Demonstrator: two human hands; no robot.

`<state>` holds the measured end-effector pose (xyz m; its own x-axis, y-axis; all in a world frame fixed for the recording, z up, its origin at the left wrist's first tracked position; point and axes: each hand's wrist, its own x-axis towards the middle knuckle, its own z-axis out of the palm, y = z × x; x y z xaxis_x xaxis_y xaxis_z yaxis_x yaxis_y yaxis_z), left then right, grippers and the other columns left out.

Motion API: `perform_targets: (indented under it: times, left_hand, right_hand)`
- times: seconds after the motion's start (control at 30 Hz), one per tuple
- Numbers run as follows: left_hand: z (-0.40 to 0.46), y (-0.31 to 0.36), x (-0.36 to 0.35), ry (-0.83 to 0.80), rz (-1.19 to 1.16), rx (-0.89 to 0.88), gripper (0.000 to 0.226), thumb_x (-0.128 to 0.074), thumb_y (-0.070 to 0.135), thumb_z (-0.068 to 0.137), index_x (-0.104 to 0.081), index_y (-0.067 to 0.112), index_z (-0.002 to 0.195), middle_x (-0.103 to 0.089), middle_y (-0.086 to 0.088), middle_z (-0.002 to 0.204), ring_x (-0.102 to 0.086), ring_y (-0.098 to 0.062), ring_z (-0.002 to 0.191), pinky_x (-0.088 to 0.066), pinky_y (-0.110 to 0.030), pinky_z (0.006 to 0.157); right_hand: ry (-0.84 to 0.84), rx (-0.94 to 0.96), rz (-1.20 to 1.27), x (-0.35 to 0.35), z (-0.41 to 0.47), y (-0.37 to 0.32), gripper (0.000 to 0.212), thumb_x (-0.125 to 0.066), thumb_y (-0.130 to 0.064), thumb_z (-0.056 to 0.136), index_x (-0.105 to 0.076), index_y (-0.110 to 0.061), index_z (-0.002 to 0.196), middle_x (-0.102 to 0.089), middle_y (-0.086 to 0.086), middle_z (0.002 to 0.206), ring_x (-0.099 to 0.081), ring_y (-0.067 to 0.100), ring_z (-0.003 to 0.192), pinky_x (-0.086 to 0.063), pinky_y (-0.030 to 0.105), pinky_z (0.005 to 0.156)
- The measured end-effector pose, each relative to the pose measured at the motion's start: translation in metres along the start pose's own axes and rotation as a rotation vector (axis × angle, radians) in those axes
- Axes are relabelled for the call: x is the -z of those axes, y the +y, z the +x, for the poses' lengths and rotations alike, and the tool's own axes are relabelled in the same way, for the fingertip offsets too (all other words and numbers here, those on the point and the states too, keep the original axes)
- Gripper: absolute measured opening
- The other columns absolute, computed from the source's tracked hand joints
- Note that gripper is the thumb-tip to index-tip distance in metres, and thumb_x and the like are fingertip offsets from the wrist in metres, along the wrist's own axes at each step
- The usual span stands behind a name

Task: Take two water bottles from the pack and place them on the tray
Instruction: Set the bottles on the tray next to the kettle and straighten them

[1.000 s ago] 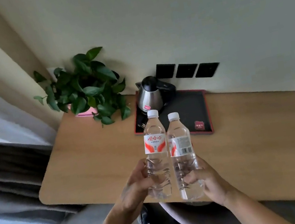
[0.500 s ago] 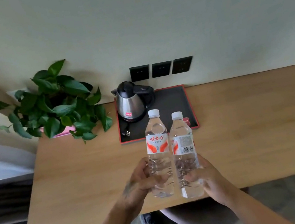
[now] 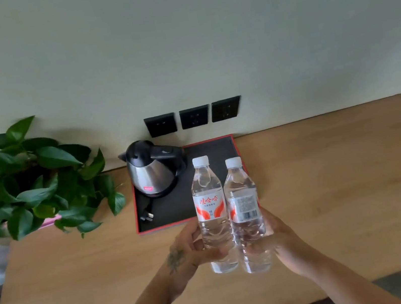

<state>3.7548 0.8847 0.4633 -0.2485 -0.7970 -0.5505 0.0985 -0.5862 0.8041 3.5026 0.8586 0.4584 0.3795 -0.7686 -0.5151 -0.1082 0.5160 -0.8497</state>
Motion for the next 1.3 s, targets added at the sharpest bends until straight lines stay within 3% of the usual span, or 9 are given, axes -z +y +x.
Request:
perform_targets:
  times: [0.2, 0.37, 0.53, 0.67, 0.87, 1.03, 1.1, 1.2, 1.3]
  left_hand:
    - [0.094, 0.032, 0.006, 0.111, 0.116, -0.085, 0.072, -0.092, -0.013, 0.074, -0.065, 0.013, 0.135, -0.082, -0.009, 0.132, -0.077, -0.033, 0.125, -0.053, -0.064, 0.116]
    - [0.169, 0.048, 0.011, 0.232, 0.178, -0.154, 0.072, -0.091, -0.013, 0.078, -0.061, 0.015, 0.138, -0.081, -0.005, 0.131, -0.078, -0.023, 0.123, -0.057, -0.055, 0.116]
    - [0.223, 0.049, 0.014, 0.359, 0.277, -0.2, 0.081, -0.097, 0.001, 0.078, -0.056, 0.017, 0.146, -0.076, -0.002, 0.139, -0.073, -0.024, 0.13, -0.056, -0.054, 0.117]
    - [0.249, 0.047, 0.012, 0.413, 0.34, -0.192, 0.086, -0.098, 0.008, 0.078, -0.051, 0.017, 0.15, -0.072, -0.005, 0.144, -0.069, -0.027, 0.134, -0.056, -0.053, 0.116]
    - [0.268, 0.046, 0.008, 0.411, 0.375, -0.189, 0.077, -0.09, 0.001, 0.087, -0.05, 0.013, 0.152, -0.068, 0.0, 0.14, -0.065, -0.023, 0.136, -0.057, -0.003, 0.086]
    - [0.279, 0.06, 0.009, 0.36, 0.425, -0.181, 0.067, -0.082, -0.006, 0.092, -0.048, 0.002, 0.149, -0.063, -0.018, 0.148, -0.062, -0.032, 0.139, -0.055, -0.045, 0.117]
    - [0.283, 0.064, 0.008, 0.335, 0.409, -0.16, 0.049, -0.075, -0.012, 0.096, -0.054, 0.007, 0.137, -0.064, -0.02, 0.136, -0.068, -0.028, 0.125, -0.06, -0.05, 0.11]
    - [0.292, 0.064, 0.014, 0.339, 0.289, -0.184, 0.04, -0.06, -0.02, 0.102, -0.053, 0.006, 0.133, -0.063, -0.004, 0.111, -0.075, 0.002, 0.084, -0.064, -0.015, 0.07]
    - [0.301, 0.058, 0.015, 0.299, 0.208, -0.159, 0.041, -0.056, -0.017, 0.106, -0.048, 0.015, 0.129, -0.06, 0.007, 0.11, -0.068, -0.003, 0.093, -0.059, -0.005, 0.063]
  right_hand:
    - [0.072, 0.041, -0.143, 0.045, 0.086, -0.027, 0.08, -0.089, -0.002, 0.061, -0.067, -0.025, 0.134, -0.081, 0.006, 0.117, -0.073, 0.032, 0.116, -0.055, 0.043, 0.101]
    - [0.12, 0.113, -0.272, 0.079, 0.162, -0.055, 0.071, -0.095, 0.003, 0.062, -0.074, -0.044, 0.111, -0.085, -0.004, 0.112, -0.081, 0.015, 0.102, -0.061, 0.042, 0.097]
    - [0.177, 0.184, -0.36, 0.102, 0.228, -0.065, 0.074, -0.094, 0.013, 0.061, -0.071, -0.015, 0.126, -0.084, 0.005, 0.116, -0.079, 0.025, 0.111, -0.059, 0.055, 0.106]
    - [0.21, 0.204, -0.364, 0.11, 0.258, -0.056, 0.077, -0.094, 0.015, 0.062, -0.069, -0.013, 0.129, -0.083, 0.004, 0.119, -0.079, 0.023, 0.113, -0.059, 0.054, 0.107]
    - [0.225, 0.214, -0.359, 0.117, 0.279, -0.039, 0.075, -0.094, 0.012, 0.066, -0.068, -0.01, 0.133, -0.081, 0.006, 0.124, -0.076, 0.024, 0.119, -0.059, 0.051, 0.108]
    - [0.217, 0.221, -0.376, 0.118, 0.295, -0.035, 0.074, -0.095, 0.011, 0.067, -0.068, -0.012, 0.133, -0.081, -0.02, 0.107, -0.076, -0.004, 0.104, -0.059, 0.013, 0.086]
    - [0.234, 0.233, -0.386, 0.12, 0.302, -0.035, 0.074, -0.094, 0.012, 0.067, -0.067, -0.012, 0.131, -0.082, -0.016, 0.11, -0.077, 0.001, 0.107, -0.06, 0.016, 0.089]
    - [0.238, 0.27, -0.382, 0.122, 0.308, -0.034, 0.075, -0.093, 0.014, 0.067, -0.065, -0.008, 0.132, -0.079, 0.006, 0.124, -0.075, 0.023, 0.118, -0.06, 0.041, 0.103]
    - [0.24, 0.263, -0.395, 0.123, 0.312, -0.033, 0.075, -0.093, 0.014, 0.067, -0.064, -0.007, 0.133, -0.078, 0.008, 0.126, -0.074, 0.023, 0.119, -0.06, 0.041, 0.104]
